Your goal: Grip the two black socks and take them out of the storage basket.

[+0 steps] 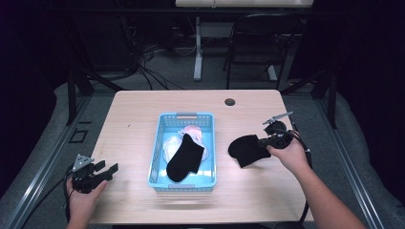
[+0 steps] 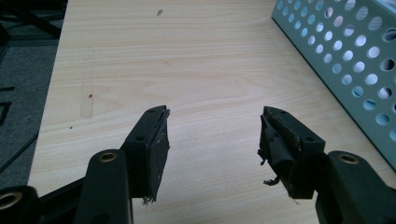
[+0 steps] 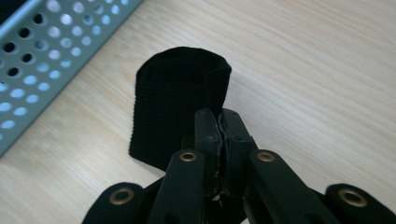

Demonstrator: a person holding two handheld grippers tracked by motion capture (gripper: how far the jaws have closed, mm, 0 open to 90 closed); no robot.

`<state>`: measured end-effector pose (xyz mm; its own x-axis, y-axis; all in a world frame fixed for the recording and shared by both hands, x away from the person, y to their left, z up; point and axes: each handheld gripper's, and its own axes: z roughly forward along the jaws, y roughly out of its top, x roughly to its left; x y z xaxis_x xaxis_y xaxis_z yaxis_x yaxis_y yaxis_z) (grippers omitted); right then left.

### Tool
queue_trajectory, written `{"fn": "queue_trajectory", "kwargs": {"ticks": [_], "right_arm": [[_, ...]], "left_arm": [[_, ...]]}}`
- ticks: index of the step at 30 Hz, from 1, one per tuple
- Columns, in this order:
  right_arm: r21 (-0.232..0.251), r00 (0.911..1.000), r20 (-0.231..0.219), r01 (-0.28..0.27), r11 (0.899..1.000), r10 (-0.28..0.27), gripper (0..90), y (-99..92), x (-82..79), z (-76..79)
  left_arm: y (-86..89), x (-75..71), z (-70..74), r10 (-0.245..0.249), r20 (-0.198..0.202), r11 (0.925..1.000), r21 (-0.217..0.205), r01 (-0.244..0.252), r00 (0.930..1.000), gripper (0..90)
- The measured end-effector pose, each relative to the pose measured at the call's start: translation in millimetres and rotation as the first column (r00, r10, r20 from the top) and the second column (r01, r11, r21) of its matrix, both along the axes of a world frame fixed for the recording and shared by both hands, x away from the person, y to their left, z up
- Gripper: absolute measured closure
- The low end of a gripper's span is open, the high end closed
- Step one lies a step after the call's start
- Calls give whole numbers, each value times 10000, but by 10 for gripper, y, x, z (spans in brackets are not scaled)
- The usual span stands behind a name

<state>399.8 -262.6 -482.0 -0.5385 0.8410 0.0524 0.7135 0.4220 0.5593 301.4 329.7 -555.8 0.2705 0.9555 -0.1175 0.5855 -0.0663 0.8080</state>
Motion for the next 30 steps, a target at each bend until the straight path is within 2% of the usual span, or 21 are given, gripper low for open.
{"fn": "queue_trajectory", "kwargs": {"ticks": [7, 14, 18, 19, 24, 30], "right_arm": [[-37, 9997, -47, 249, 9997, -249, 868, -96, 13, -58], [5, 9986, 37, 522, 9986, -522, 756, -129, 60, -81], [-115, 9971, 22, 759, 9970, -759, 721, -150, 88, -97], [-14, 9970, 69, 766, 9971, -766, 717, -149, 93, -102], [-127, 9978, 65, 653, 9978, -653, 679, -116, 108, -77], [-79, 9989, 302, 371, 9993, -368, 666, -29, 129, 28]], "left_arm": [[-4, 3, -4, -7, -7, 10000, 27, 7, 10000, 423], [-2, 4, -6, -7, 8, 10000, -6, 7, 10000, 423], [-1, 3, -6, -6, 5, 10000, -10, 6, 10000, 423], [-1, 3, -6, -3, 4, 10000, -9, 3, 10000, 423], [-3, 5, -8, -3, -24, 10000, 19, 3, 10000, 423], [-2, 5, -9, -4, -12, 10000, 4, 4, 10000, 423]]}}
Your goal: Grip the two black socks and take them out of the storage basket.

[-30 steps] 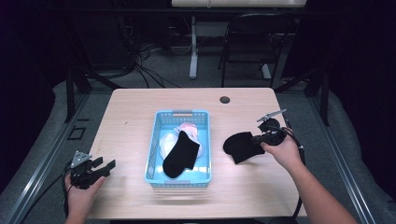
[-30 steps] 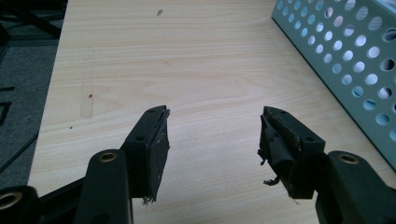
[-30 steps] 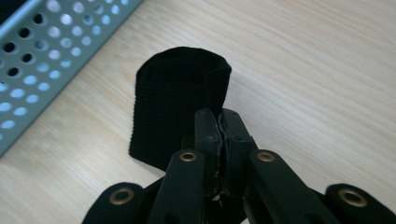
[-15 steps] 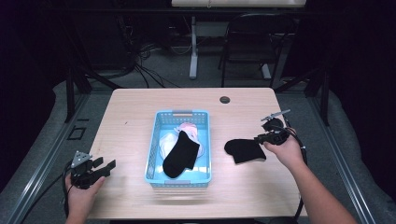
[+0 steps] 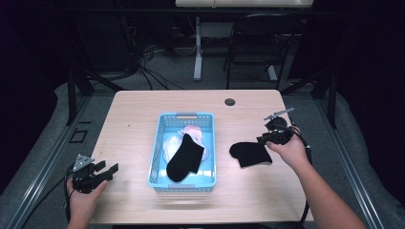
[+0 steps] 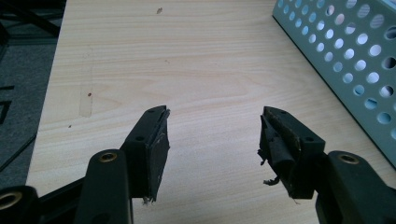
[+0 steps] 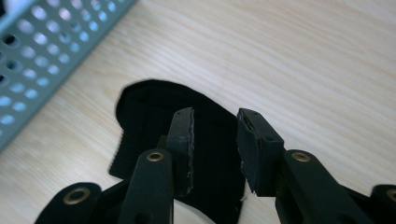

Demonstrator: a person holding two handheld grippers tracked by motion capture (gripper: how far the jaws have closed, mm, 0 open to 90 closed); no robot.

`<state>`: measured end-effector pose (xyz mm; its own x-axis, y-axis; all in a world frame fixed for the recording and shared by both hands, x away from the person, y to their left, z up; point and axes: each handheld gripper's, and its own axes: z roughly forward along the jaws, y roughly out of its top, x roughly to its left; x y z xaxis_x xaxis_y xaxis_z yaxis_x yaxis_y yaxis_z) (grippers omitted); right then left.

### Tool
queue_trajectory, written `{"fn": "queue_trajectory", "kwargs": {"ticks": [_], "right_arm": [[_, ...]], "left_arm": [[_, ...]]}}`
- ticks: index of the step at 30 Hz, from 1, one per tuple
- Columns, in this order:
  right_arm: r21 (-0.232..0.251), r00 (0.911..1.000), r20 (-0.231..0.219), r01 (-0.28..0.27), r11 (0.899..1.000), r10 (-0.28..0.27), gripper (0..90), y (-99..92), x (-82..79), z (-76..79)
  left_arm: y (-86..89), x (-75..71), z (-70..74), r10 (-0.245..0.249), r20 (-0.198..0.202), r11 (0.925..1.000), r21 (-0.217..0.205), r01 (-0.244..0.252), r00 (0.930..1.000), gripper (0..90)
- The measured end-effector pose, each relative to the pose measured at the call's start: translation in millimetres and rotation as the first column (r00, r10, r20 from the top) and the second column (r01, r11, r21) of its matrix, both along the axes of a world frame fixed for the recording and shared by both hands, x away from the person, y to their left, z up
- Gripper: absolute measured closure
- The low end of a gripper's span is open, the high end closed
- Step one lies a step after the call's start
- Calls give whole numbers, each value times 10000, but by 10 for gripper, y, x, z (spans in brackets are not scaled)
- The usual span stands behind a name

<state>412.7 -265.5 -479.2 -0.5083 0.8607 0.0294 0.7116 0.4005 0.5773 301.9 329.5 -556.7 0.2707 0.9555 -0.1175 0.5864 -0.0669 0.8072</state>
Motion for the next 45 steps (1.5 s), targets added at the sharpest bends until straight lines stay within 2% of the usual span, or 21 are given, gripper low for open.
{"fn": "queue_trajectory", "kwargs": {"ticks": [6, 11, 14, 15, 16, 17, 18, 24, 28, 36, 37, 45], "right_arm": [[-80, 9989, 224, -419, 9991, 421, 662, 175, 36, 120], [-118, 9948, 322, -961, 9953, 965, 660, 413, 92, 214], [-271, 9890, 298, -1438, 9892, 1446, 661, 574, 121, 271], [-275, 9852, 377, -1662, 9857, 1672, 661, 689, 130, 307], [-275, 9852, 377, -1662, 9857, 1672, 661, 689, 130, 307], [-286, 9808, 448, -1889, 9816, 1900, 662, 795, 134, 351], [-286, 9808, 448, -1889, 9816, 1900, 662, 795, 134, 351], [-308, 9654, 677, -2503, 9677, 2519, 662, 1064, 147, 474], [-256, 9585, 703, -2752, 9610, 2764, 662, 1184, 149, 527], [-331, 9431, 694, -3237, 9456, 3252, 663, 1446, 179, 551], [-387, 9380, 662, -3383, 9402, 3402, 663, 1519, 189, 543], [-429, 9241, 496, -3770, 9252, 3789, 662, 1735, 225, 469]], "left_arm": [[1, 0, 2, 1, 16, 10000, -27, -1, 10000, 422], [2, -1, 5, -6, 5, 10000, -24, 6, 10000, 423], [5, -1, 6, 9, 3, 10000, -29, -9, 10000, 423], [6, -2, 8, 13, -21, 10000, -14, -13, 10000, 423], [6, -1, 6, 17, 7, 10000, -23, -17, 10000, 423], [7, -1, 6, 24, 19, 10000, -31, -24, 10000, 423], [7, -1, 7, 27, 24, 10000, -33, -27, 10000, 423], [8, -2, 11, 0, 68, 10000, -66, 0, 10000, 423], [8, -2, 11, -4, 74, 10000, -76, 4, 10000, 423], [9, 0, 15, -22, 33, 10000, -46, 22, 10000, 423], [9, 1, 15, -28, 39, 10000, -47, 28, 10000, 423], [14, 0, 18, -27, 109, 9999, -101, 28, 9999, 423]]}}
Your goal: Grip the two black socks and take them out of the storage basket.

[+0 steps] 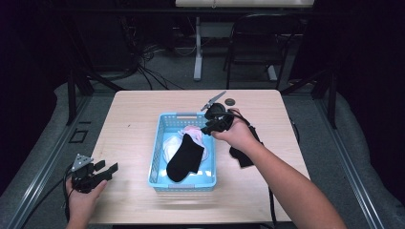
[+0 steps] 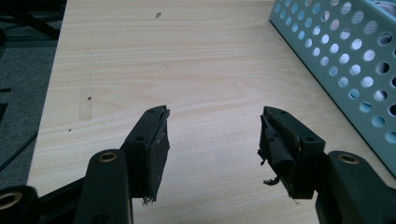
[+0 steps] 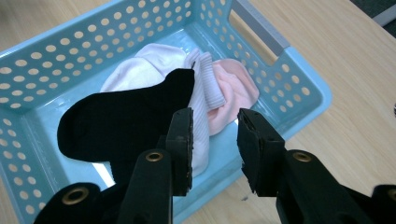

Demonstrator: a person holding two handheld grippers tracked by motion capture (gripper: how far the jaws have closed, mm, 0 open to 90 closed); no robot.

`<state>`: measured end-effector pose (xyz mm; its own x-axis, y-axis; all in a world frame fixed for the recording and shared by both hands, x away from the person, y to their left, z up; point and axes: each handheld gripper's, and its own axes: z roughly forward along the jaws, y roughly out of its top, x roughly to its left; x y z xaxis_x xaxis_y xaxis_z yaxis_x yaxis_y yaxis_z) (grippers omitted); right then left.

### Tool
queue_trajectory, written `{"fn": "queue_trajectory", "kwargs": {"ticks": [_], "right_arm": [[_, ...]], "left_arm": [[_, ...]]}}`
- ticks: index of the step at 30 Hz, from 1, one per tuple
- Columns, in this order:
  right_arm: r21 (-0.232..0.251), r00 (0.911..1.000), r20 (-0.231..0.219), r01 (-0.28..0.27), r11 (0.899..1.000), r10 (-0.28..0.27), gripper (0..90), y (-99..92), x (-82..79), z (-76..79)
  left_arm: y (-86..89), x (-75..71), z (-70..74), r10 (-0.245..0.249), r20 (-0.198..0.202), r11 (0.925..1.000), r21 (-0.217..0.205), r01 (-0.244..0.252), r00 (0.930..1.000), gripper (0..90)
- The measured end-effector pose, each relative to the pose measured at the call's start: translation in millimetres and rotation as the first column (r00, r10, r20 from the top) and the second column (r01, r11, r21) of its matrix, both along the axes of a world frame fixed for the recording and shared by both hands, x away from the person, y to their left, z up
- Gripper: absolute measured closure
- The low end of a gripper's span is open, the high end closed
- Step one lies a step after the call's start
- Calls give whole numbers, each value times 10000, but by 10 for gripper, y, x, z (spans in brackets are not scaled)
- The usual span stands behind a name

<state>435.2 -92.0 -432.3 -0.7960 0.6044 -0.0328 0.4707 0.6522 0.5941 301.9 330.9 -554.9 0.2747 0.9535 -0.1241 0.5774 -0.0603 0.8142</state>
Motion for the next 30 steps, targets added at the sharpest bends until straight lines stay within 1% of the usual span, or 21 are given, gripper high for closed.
{"fn": "queue_trajectory", "kwargs": {"ticks": [2, 4, 7, 9, 10, 11, 12, 14, 16, 19, 20, 21, 22, 23, 24, 25, 26, 27, 30], "right_arm": [[-136, 10000, -67, -67, 9999, 66, 662, 43, 13, -21], [-121, 9999, -44, -125, 9998, 124, 662, 81, 28, -45], [-104, 9997, -147, -182, 9998, 181, 662, 127, 48, -73], [-181, 9995, -210, -233, 9996, 229, 662, 155, 65, -101], [-89, 9996, -216, -210, 9997, 208, 662, 168, 68, -119], [-163, 9995, -202, -241, 9996, 238, 662, 179, 77, -132], [-166, 9993, -298, -217, 9996, 212, 662, 207, 88, -162], [-168, 9993, -268, -256, 9995, 251, 662, 222, 98, -180], [-315, 9990, -361, -291, 9991, 280, 661, 254, 108, -206], [-396, 9984, -455, -341, 9986, 323, 659, 306, 116, -269], [-332, 9979, -566, -321, 9989, 302, 659, 339, 112, -340], [-332, 9979, -566, -321, 9989, 302, 659, 339, 112, -340], [-436, 9972, -659, -385, 9983, 356, 659, 355, 113, -374], [-643, 9969, -683, -434, 9970, 390, 659, 382, 109, -417], [-682, 9961, -780, -476, 9965, 422, 659, 409, 109, -459], [-682, 9961, -780, -476, 9965, 422, 659, 409, 109, -459], [-555, 9956, -838, -455, 9974, 408, 659, 420, 111, -485], [-537, 9949, -932, -449, 9975, 397, 659, 435, 111, -508], [-688, 9934, -1084, -460, 9966, 384, 659, 477, 115, -601]], "left_arm": [[-1, 0, 1, -16, 3, 10000, -4, 16, 10000, 423], [-1, 1, 2, -24, 26, 10000, -21, 24, 10000, 423], [0, 1, 4, -27, 28, 10000, -22, 27, 10000, 423], [0, 0, 5, -21, 14, 10000, -10, 21, 10000, 423], [0, 0, 4, -31, 25, 10000, -24, 31, 10000, 423], [0, 0, 5, -31, 28, 10000, -24, 31, 10000, 423], [0, 0, 7, -29, 22, 10000, -18, 29, 10000, 423], [1, 0, 8, -27, 26, 10000, -21, 27, 10000, 423], [1, -1, 9, -30, 22, 10000, -22, 30, 10000, 423], [3, -2, 11, -38, 27, 10000, -24, 38, 10000, 422], [3, -3, 13, -36, 5, 10000, -10, 36, 10000, 422], [3, -4, 14, -30, -1, 10000, -17, 30, 10000, 422], [5, -3, 14, -26, 17, 10000, -23, 26, 10000, 422], [5, -3, 14, -34, 31, 10000, -62, 34, 10000, 423], [7, -4, 15, -32, 34, 10000, -69, 32, 10000, 422], [7, -4, 15, -32, 34, 10000, -69, 32, 10000, 422], [7, -3, 15, -33, 33, 10000, -72, 33, 10000, 422], [7, -3, 15, -31, 33, 10000, -73, 32, 10000, 422], [6, -1, 13, -41, 26, 10000, -73, 41, 10000, 421]]}}
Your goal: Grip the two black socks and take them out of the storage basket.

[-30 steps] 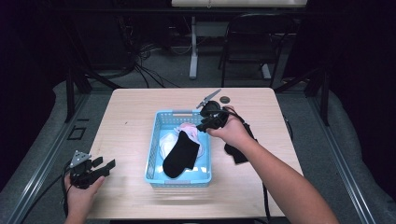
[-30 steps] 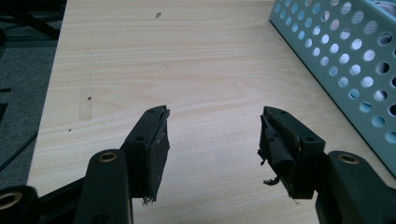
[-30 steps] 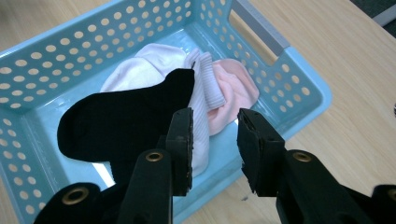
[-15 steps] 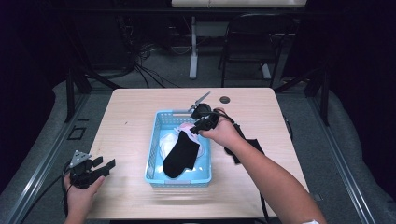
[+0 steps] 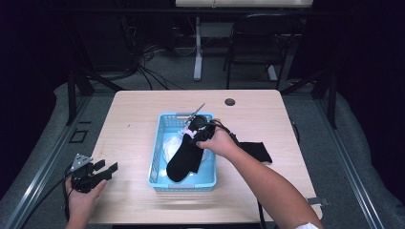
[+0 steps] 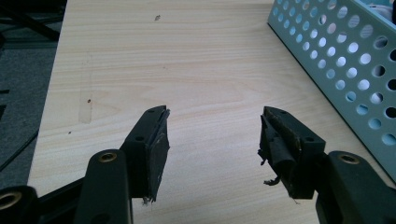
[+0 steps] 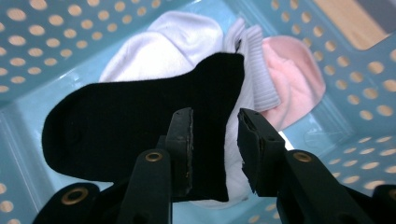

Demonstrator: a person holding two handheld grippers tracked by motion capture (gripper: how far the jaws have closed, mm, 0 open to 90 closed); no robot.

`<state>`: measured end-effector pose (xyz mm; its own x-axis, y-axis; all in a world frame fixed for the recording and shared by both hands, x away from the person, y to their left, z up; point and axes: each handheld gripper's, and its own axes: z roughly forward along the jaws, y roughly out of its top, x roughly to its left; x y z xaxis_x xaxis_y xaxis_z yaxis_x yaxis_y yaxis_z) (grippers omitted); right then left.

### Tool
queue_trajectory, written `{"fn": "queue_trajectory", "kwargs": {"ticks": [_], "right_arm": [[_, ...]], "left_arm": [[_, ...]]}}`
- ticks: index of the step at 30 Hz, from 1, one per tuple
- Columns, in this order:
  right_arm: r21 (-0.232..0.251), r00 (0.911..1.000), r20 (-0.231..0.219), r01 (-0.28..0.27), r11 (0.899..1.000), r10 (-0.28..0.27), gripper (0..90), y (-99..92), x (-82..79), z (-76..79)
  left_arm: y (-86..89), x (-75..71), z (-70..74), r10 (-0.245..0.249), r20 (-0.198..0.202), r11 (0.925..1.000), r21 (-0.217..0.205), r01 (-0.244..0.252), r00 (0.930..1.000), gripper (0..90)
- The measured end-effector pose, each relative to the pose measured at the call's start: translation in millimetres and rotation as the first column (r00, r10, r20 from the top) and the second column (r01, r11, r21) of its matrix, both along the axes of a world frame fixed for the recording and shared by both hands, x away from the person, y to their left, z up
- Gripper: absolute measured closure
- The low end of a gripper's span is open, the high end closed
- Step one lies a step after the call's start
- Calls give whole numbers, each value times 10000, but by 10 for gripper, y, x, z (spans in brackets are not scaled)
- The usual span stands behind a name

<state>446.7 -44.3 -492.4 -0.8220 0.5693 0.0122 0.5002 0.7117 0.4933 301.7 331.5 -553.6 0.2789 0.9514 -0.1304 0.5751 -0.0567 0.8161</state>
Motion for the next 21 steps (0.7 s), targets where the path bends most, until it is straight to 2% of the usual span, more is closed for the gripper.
{"fn": "queue_trajectory", "kwargs": {"ticks": [2, 5, 9, 13, 16, 21], "right_arm": [[-242, 10000, -33, -60, 9997, 59, 659, 12, 8, -28], [-202, 9999, -141, 32, 9998, -35, 659, 25, 13, -68], [-359, 9996, -268, 31, 9994, -41, 657, 39, 16, -123], [-407, 9995, -321, 10, 9992, -23, 674, 44, 17, -150], [-529, 9993, -373, -81, 9986, 61, 718, 48, 12, -153], [-507, 9995, -264, -158, 9986, 144, 828, 43, -14, -140]], "left_arm": [[0, 0, 0, -5, -5, 10000, 8, 5, 10000, 421], [-1, 2, -2, 96, -53, 9999, 110, -95, 9999, 409], [3, 21, -25, 215, -143, 9990, 392, -209, 9997, 344], [-2, 26, -28, 165, -62, 9990, 420, -163, 9998, 315], [-9, 25, -26, 181, -70, 9982, 573, -176, 9998, 305], [-8, 25, -28, 208, -31, 9980, 594, -206, 9998, 300]]}}
